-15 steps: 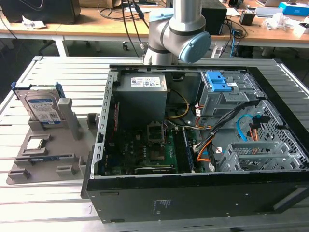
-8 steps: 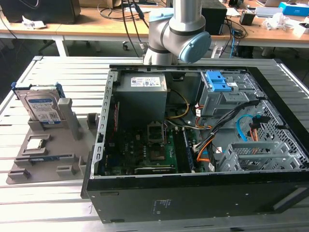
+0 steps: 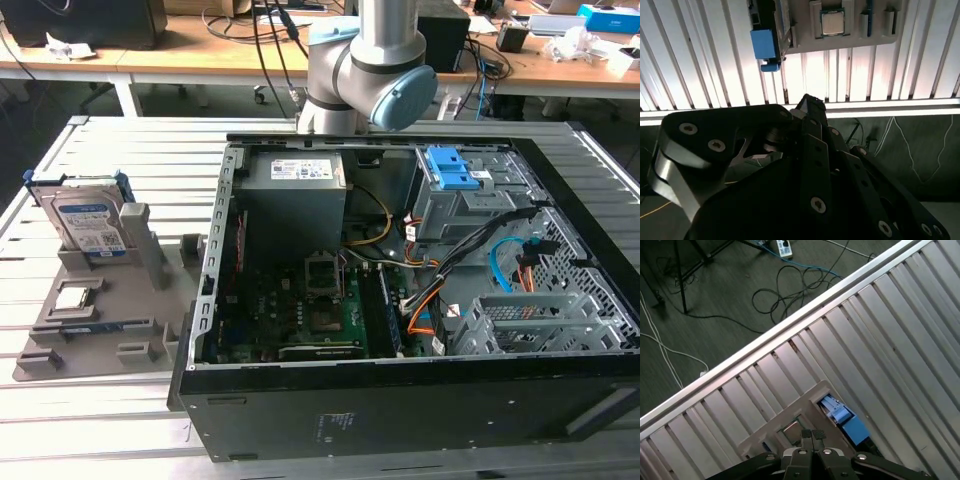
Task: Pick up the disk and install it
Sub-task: 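Pick up the disk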
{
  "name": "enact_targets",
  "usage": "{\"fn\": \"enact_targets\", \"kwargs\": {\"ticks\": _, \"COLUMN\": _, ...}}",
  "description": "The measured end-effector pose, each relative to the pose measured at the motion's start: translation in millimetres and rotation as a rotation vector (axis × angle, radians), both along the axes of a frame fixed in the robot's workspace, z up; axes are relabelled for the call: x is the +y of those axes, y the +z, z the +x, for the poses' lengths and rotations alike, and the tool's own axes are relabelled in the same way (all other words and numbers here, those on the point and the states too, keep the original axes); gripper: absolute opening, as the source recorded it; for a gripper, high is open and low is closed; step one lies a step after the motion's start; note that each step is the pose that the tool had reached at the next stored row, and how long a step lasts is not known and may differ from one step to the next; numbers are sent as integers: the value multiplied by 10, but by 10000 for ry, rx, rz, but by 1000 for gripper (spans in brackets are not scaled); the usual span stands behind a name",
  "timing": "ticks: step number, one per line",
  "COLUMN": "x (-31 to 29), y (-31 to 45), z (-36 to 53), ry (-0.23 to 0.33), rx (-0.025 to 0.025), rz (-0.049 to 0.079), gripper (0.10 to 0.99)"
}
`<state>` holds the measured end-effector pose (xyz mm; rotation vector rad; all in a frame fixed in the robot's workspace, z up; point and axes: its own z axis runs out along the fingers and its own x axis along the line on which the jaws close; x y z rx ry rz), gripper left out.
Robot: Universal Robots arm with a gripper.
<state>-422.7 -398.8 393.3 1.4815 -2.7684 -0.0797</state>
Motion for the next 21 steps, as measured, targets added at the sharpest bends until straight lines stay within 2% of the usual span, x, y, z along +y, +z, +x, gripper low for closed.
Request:
{"fn": "enact_targets", "kwargs": {"ticks": 2, "x": 0, "y": 0, "z": 0, "ry": 435, "rx": -1, "rz": 0, "gripper": 106}}
{"fn": "enact_targets", "kwargs": {"ticks": 21, "x": 0, "y": 0, "z": 0, "ry": 3259, "rx": 0, "rz": 0, "gripper": 106}}
